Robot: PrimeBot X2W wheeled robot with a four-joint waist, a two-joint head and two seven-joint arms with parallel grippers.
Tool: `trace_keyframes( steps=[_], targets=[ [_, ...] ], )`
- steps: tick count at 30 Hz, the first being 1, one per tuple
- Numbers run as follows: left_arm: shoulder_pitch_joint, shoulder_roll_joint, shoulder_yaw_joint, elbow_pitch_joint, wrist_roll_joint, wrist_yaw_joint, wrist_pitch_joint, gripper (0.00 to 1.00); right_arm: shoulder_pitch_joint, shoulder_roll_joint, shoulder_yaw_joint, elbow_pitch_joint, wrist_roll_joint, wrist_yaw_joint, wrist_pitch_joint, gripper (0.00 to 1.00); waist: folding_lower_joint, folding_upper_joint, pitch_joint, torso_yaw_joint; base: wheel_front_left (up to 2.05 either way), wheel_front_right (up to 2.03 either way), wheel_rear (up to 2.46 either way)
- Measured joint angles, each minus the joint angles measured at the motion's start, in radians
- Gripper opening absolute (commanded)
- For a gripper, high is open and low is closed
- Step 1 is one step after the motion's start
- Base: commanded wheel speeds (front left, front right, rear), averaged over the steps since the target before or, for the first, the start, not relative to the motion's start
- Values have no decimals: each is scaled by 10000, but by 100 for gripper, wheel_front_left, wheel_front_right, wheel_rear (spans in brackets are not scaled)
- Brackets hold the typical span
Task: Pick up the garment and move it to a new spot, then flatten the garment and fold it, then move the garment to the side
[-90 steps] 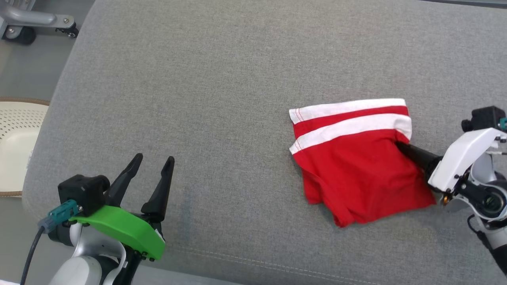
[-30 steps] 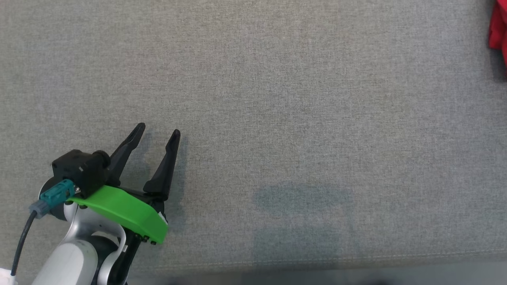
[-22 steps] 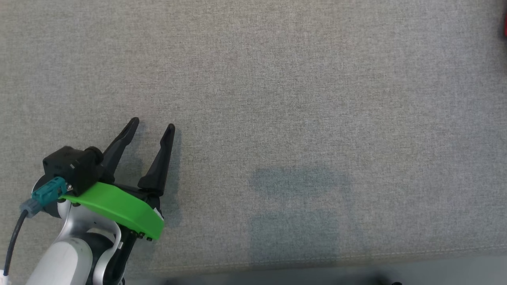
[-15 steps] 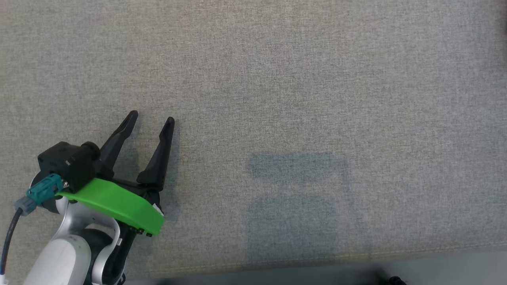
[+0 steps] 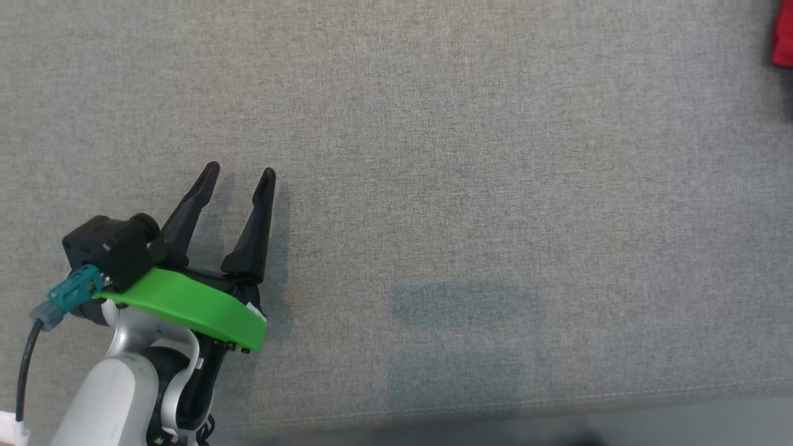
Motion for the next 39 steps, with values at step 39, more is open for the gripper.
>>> trace_keyframes(
  steps=[39],
  targets=[
    [1737, 433, 132, 3290, 711, -280, -1967, 100, 5590, 4042, 3118, -2949, -2940, -205, -3459, 100, -1, -1, -5052, -41, 0, 0, 0]
  ],
)
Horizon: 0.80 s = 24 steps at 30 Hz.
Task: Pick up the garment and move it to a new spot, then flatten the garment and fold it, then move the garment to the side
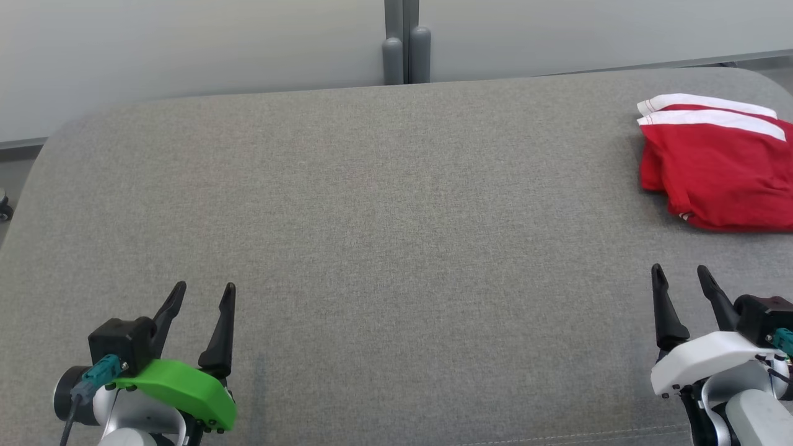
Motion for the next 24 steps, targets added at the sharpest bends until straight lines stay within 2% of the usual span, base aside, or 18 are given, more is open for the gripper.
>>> trace_keyframes(
  steps=[10, 11, 18, 24],
  targets=[
    [16, -15, -201, 176, -4, -104, -71, 100, 616, -142, -426, -290, -422, -59, -31, 100, 0, 0, -339, 301, 0, 0, 0],
    [17, -31, -219, 182, -36, -190, -71, 0, 623, -130, -445, -328, -449, -59, -35, 0, 0, 0, -355, 357, 0, 0, 0],
    [411, -464, -487, 859, -81, -205, 0, 0, 895, 481, -238, 255, -418, -54, 21, 0, 0, 0, -367, 387, 0, 0, 0],
    [454, -556, -290, 859, -698, -265, 6, 0, 919, 548, -393, 276, 238, 82, 151, 0, 0, 0, -387, 345, 0, 0, 0]
  ],
)
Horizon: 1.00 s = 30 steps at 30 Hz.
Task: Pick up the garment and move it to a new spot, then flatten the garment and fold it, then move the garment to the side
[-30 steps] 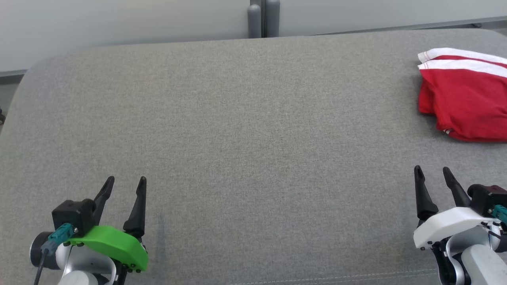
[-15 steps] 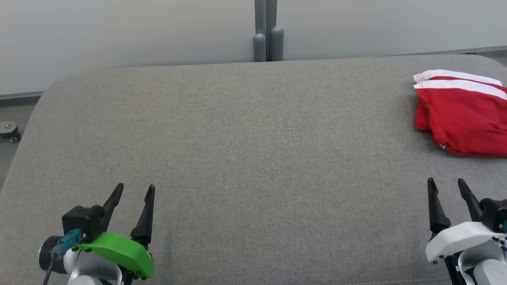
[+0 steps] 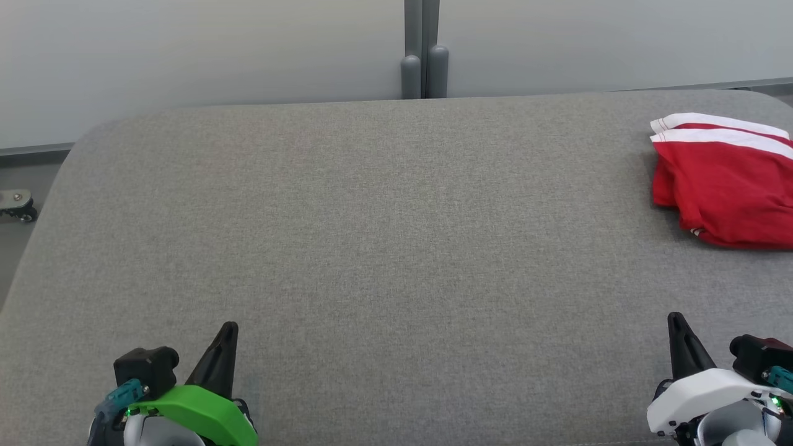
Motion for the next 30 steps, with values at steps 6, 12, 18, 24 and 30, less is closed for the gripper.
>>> trace_keyframes(
  steps=[6, 12, 18, 24, 30],
  targets=[
    [0, -142, 251, 6, -903, -159, 79, 0, -35, 159, -209, 2, 1068, 144, 282, 0, 0, 0, -20, -44, 0, 0, 0],
    [-1, -228, 474, 36, -1536, -196, 176, 0, -170, 257, -385, 0, 1755, 305, 500, 0, 0, 0, -36, -79, 0, 0, 0],
    [-1, -360, 736, 86, -2182, -330, 286, 0, -183, 345, -587, 4, 2451, 472, 708, 0, 0, 0, -53, -115, 0, 0, 0],
    [-2, -447, 982, 169, -2832, -435, 403, 0, -365, 497, -769, 15, 3156, 598, 911, 0, 0, 0, -70, -150, 0, 0, 0],
    [-3, -477, 1147, 282, -3400, -491, 489, 0, -387, 569, -924, 31, 3764, 708, 1095, 0, 1, 0, -84, -179, 0, 0, 0]
  ],
)
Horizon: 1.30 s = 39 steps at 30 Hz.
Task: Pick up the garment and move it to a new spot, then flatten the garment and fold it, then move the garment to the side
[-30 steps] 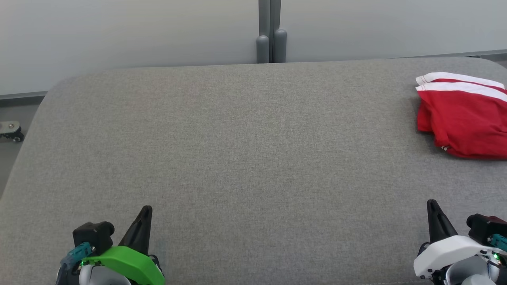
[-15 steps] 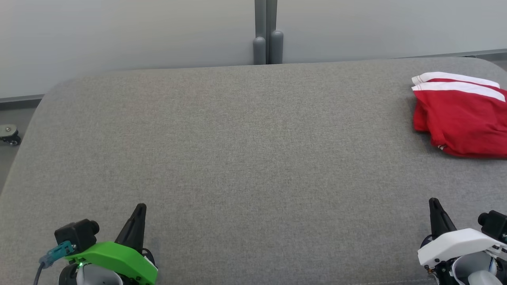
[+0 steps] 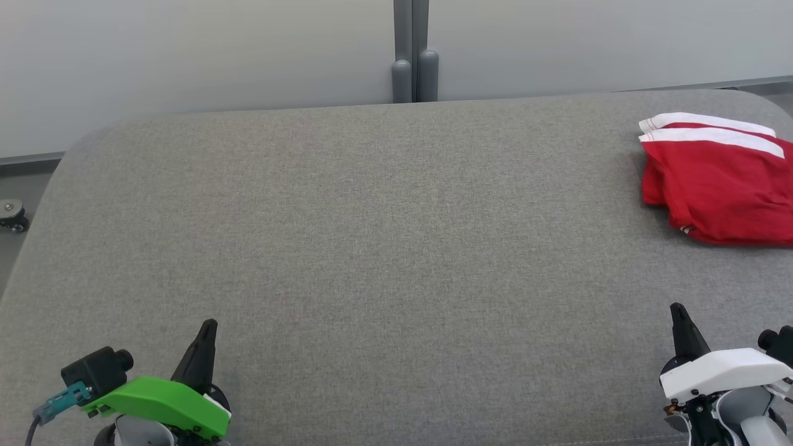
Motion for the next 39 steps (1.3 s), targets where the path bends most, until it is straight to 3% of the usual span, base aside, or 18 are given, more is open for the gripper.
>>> trace_keyframes(
  steps=[39],
  targets=[
    [-312, -644, 1567, 719, -4376, -832, 623, 0, -801, 696, -1248, 144, 4821, 957, 1312, 0, 0, 0, -121, -226, 0, 0, 0]
  ],
)
